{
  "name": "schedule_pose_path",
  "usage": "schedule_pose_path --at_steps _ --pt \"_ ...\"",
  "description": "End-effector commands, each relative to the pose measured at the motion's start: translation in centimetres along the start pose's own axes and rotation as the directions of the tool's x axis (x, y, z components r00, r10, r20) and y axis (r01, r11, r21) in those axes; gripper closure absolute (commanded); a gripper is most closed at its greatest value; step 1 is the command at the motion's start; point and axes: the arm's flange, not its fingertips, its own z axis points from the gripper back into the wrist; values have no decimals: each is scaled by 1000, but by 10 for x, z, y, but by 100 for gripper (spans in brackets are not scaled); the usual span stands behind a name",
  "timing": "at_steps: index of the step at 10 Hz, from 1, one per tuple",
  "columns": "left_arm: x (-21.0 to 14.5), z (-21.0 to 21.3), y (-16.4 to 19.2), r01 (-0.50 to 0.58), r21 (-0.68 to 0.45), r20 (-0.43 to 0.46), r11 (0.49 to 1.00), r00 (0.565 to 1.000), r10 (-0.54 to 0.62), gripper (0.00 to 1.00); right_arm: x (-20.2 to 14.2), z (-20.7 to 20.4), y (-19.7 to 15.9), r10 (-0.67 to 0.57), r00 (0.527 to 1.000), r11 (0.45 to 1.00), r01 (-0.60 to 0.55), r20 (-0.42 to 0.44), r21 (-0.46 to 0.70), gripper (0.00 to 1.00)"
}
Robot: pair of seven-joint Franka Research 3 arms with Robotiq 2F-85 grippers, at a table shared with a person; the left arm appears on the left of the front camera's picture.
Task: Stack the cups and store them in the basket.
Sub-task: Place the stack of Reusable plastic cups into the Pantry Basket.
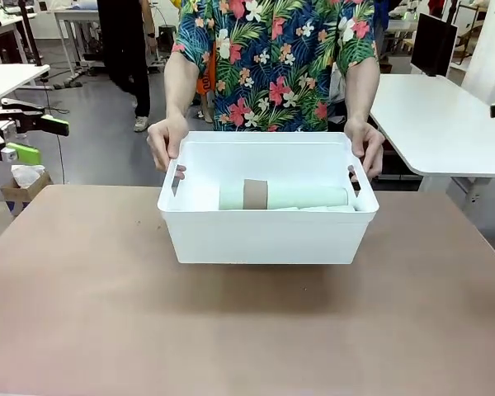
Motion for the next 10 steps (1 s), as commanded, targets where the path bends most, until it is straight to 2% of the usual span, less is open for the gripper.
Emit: schedule_pose_path --at_steps 1,2,10 --pt "3 0 -1 -7 2 5 1000 1000 7 0 -4 0 -5 23 999 1000 -22 -35 22 0" --pt "3 0 -1 -7 2 5 1000 1000 7 0 0 0 0 0 1000 1000 0 0 0 0" --pt "3 0 -1 -7 2 5 1000 1000 7 0 0 0 0 0 1000 1000 0 0 0 0"
